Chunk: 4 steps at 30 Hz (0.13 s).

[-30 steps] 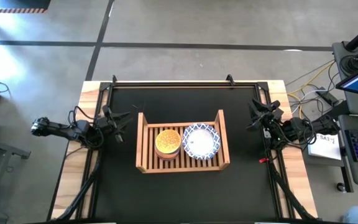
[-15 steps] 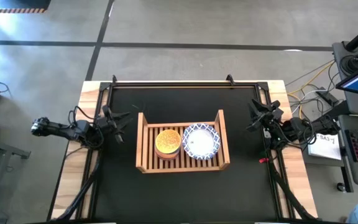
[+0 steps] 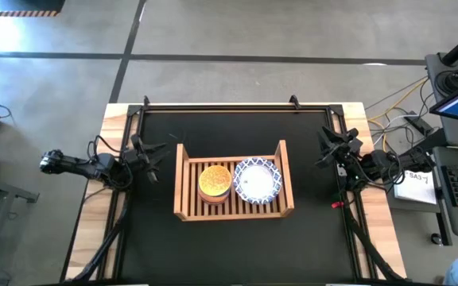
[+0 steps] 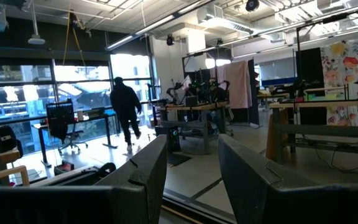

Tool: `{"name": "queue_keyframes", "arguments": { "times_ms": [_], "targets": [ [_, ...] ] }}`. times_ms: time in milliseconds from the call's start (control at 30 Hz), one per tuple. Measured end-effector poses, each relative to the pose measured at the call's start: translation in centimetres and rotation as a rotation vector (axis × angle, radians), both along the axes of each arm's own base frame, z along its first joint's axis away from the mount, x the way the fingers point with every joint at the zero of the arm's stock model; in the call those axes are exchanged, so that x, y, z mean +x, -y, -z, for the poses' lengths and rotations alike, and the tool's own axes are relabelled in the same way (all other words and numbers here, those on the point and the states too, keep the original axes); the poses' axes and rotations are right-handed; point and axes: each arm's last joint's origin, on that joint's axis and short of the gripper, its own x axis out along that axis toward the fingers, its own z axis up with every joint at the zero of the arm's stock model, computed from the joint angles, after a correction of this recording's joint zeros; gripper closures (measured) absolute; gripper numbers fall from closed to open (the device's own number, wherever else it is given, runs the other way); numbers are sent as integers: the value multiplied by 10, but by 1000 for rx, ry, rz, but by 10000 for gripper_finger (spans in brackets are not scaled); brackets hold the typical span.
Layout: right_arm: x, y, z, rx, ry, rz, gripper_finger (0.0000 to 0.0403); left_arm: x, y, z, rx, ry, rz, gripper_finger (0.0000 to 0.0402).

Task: Place and stack bowls onto a shelf
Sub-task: Return to Home Position

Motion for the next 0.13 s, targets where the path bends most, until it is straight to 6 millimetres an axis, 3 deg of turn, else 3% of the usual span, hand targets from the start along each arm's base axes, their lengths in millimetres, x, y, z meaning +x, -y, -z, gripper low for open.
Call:
{"name": "queue_keyframes", "arguments": {
  "times_ms": [133],
  "targets": [
    [0, 0, 0, 0, 0, 0, 271, 0, 0, 0, 0, 0, 0, 267]
  ]
}}
